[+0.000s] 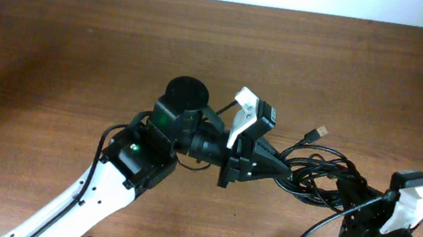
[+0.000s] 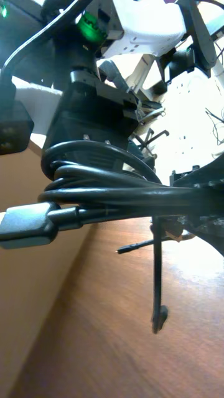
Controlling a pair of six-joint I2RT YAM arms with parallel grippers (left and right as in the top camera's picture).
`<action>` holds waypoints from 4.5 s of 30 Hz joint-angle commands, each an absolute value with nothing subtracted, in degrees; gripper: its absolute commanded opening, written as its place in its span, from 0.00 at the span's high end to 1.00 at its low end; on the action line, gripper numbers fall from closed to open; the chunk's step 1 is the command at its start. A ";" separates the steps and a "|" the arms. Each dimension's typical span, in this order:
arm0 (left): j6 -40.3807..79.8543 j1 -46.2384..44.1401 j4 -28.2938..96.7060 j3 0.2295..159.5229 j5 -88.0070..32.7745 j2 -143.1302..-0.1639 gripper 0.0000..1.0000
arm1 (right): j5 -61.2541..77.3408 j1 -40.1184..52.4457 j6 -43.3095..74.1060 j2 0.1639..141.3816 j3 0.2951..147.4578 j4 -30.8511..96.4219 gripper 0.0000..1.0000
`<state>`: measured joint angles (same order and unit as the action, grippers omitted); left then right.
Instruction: Untangle cables
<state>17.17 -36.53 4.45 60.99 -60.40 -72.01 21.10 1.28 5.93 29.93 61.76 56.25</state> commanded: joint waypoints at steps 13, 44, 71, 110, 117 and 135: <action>15.29 -32.84 12.53 60.42 -56.23 -70.59 0.31 | 6.37 -0.38 11.44 29.04 62.92 53.06 0.96; -15.29 -53.30 13.58 60.42 -8.69 -65.67 0.01 | 20.40 -0.38 16.99 31.07 62.92 69.56 0.96; -14.20 -59.64 8.40 60.42 -6.61 -73.69 0.01 | 22.96 -0.38 15.11 31.07 62.92 73.63 0.96; -11.64 -59.59 9.08 60.45 -12.67 -68.53 0.64 | 10.26 -0.38 10.79 31.07 62.92 70.74 0.96; -11.62 -59.59 9.74 60.45 -16.29 -68.12 0.37 | 10.26 -0.38 10.98 31.07 62.92 70.72 0.96; -15.31 -59.59 8.80 60.42 -26.44 -73.43 0.44 | 10.24 -0.38 10.94 31.07 62.92 70.04 0.96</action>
<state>-14.11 -59.35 8.82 60.64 -27.18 -73.56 10.35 -0.34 10.50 30.98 61.71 70.98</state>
